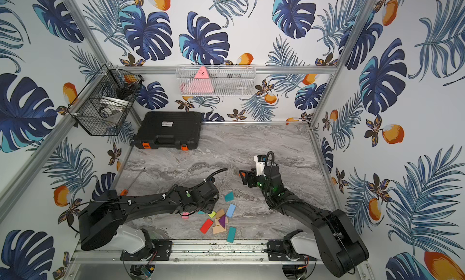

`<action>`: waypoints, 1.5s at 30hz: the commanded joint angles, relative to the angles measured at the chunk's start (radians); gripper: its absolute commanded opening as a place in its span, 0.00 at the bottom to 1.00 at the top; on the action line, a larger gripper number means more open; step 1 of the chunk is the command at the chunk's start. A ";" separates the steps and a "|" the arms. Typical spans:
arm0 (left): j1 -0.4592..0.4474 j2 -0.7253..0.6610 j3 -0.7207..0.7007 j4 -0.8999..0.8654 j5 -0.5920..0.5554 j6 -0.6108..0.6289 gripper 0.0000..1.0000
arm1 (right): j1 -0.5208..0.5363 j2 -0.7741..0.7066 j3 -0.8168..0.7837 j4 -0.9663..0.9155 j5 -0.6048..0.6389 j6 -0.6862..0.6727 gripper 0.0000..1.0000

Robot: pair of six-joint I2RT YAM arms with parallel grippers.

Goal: Assemble a piece of candy with building blocks
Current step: Pick up the building block from the center of the board, then assemble the building block at the center of the board.

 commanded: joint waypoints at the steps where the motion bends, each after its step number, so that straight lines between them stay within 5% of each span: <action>1: 0.001 0.019 0.007 0.030 -0.029 -0.001 0.62 | 0.001 0.015 0.007 0.035 -0.005 -0.001 0.79; 11: 0.001 0.057 0.001 0.060 -0.042 -0.014 0.57 | 0.001 0.029 0.012 0.031 -0.017 -0.002 0.77; 20: 0.001 0.062 0.000 0.050 -0.076 -0.002 0.33 | 0.001 0.020 0.009 0.023 -0.019 -0.005 0.77; 28: 0.000 0.013 0.044 -0.003 -0.089 0.034 0.28 | 0.001 -0.006 0.006 0.012 -0.001 -0.010 0.76; 35: -0.006 0.006 0.262 -0.076 -0.080 0.207 0.27 | 0.000 -0.121 -0.077 0.062 0.155 0.018 0.77; 45: -0.002 0.352 0.711 -0.082 0.070 0.525 0.21 | -0.042 -0.204 -0.190 0.113 0.476 0.187 0.78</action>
